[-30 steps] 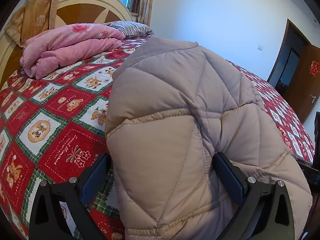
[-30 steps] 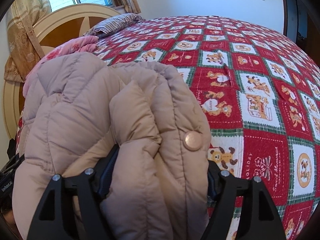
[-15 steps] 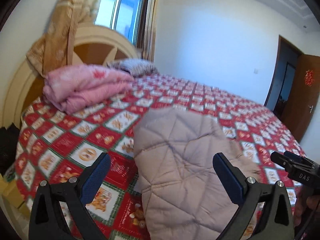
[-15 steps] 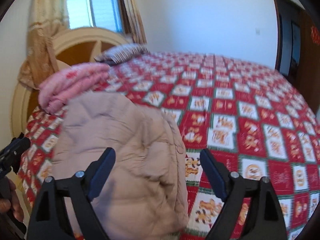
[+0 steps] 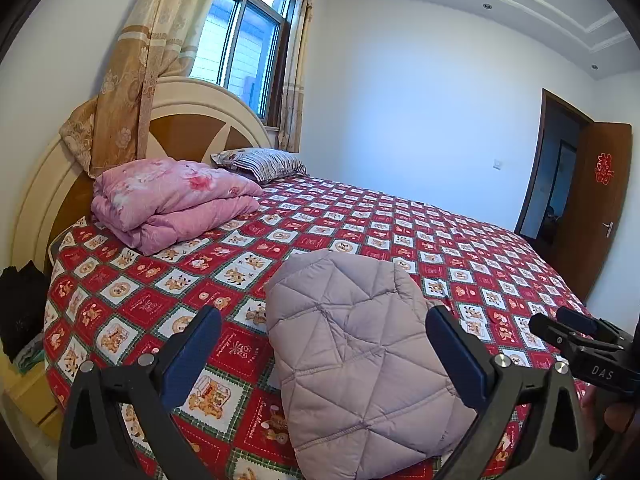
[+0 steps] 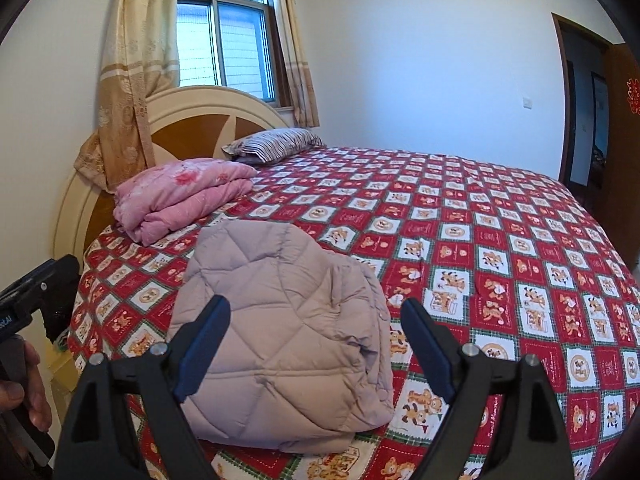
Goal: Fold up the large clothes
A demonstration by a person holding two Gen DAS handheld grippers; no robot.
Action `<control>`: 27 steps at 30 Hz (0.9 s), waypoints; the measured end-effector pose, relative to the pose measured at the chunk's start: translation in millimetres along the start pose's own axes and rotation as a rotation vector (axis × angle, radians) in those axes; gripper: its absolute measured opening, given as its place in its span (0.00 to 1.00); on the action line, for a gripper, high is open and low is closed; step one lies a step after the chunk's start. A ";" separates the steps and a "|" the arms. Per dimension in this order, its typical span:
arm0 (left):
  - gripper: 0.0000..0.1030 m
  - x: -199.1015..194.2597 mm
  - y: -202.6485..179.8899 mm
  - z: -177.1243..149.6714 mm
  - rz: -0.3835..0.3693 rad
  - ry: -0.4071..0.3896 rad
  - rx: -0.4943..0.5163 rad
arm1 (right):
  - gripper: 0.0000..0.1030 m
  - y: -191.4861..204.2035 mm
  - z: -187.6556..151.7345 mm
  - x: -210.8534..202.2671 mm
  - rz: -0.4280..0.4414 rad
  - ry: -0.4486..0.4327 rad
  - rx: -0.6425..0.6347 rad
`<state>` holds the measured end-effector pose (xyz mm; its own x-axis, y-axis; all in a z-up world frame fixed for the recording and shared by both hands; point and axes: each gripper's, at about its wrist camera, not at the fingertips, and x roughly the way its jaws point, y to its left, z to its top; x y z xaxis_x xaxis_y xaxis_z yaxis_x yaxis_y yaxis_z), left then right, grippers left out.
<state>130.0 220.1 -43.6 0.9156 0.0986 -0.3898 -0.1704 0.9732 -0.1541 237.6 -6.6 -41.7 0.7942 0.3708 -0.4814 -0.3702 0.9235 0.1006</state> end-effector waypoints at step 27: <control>0.99 5.9 1.2 -5.6 0.005 0.017 -0.004 | 0.87 7.5 -5.6 0.7 0.015 0.013 -0.006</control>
<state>133.1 220.8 -51.1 0.9084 0.0996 -0.4061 -0.1762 0.9720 -0.1558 232.7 0.1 -46.3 0.7821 0.3831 -0.4916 -0.3848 0.9173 0.1026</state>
